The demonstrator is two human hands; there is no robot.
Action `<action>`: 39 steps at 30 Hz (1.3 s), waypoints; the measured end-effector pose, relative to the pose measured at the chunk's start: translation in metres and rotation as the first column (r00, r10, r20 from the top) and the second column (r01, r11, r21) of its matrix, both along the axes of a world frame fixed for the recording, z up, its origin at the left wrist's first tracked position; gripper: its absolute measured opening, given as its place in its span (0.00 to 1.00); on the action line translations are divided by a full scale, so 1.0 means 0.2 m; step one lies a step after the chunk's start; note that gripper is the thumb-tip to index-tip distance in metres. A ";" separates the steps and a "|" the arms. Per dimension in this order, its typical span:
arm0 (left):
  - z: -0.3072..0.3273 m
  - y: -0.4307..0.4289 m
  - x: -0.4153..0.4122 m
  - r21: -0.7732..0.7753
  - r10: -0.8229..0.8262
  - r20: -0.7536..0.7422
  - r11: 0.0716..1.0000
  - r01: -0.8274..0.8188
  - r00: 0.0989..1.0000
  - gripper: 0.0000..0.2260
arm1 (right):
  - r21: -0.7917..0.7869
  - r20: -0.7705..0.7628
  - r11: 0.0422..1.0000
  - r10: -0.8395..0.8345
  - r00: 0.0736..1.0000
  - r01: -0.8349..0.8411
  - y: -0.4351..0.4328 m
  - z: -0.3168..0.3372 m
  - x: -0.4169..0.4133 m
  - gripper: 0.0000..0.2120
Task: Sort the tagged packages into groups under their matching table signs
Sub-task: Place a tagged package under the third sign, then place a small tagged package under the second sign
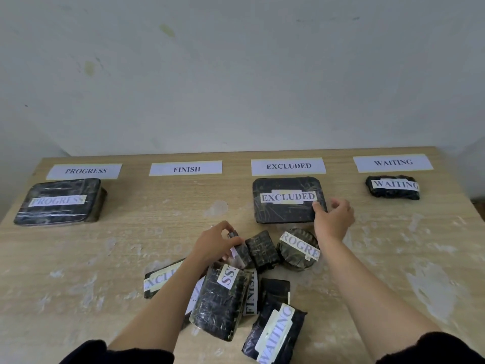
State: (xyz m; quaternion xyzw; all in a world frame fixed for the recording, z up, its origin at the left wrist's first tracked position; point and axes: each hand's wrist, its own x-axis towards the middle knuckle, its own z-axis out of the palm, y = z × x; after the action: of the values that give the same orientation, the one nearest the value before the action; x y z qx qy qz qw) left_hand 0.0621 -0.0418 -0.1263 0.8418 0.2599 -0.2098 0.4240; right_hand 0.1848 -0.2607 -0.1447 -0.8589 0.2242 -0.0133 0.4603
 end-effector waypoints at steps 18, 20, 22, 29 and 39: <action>0.16 0.30 -0.18 -0.597 0.684 0.214 0.657 -0.461 0.698 0.15 | 0.452 -0.125 0.645 0.730 0.672 -0.616 0.77 0.26 -0.36 0.15; 0.14 0.37 -0.18 -0.551 0.668 0.212 0.684 -0.478 0.713 0.16 | 0.453 -0.176 0.648 0.738 0.652 -0.612 0.86 0.24 -0.33 0.15; 0.09 0.45 -0.17 -0.428 0.605 0.221 0.765 -0.482 0.765 0.20 | 0.469 -0.198 0.647 0.741 0.642 -0.602 0.94 0.21 -0.31 0.13; -0.11 0.71 -0.22 0.397 -0.005 0.148 0.916 -0.055 0.989 0.27 | 0.077 0.016 0.625 0.778 0.628 -0.777 1.16 0.03 -0.20 0.08; -0.21 0.75 -0.30 0.486 -0.190 0.133 0.868 0.103 0.973 0.27 | -0.199 0.035 0.520 0.851 0.524 -0.831 1.31 -0.07 -0.06 0.10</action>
State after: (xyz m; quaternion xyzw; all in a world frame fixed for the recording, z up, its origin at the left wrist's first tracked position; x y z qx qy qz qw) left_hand 0.0014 0.1083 -0.1674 0.9526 0.2000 -0.0958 0.2083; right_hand 0.1727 0.0013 -0.1589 -0.8907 -0.2508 0.1384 0.3531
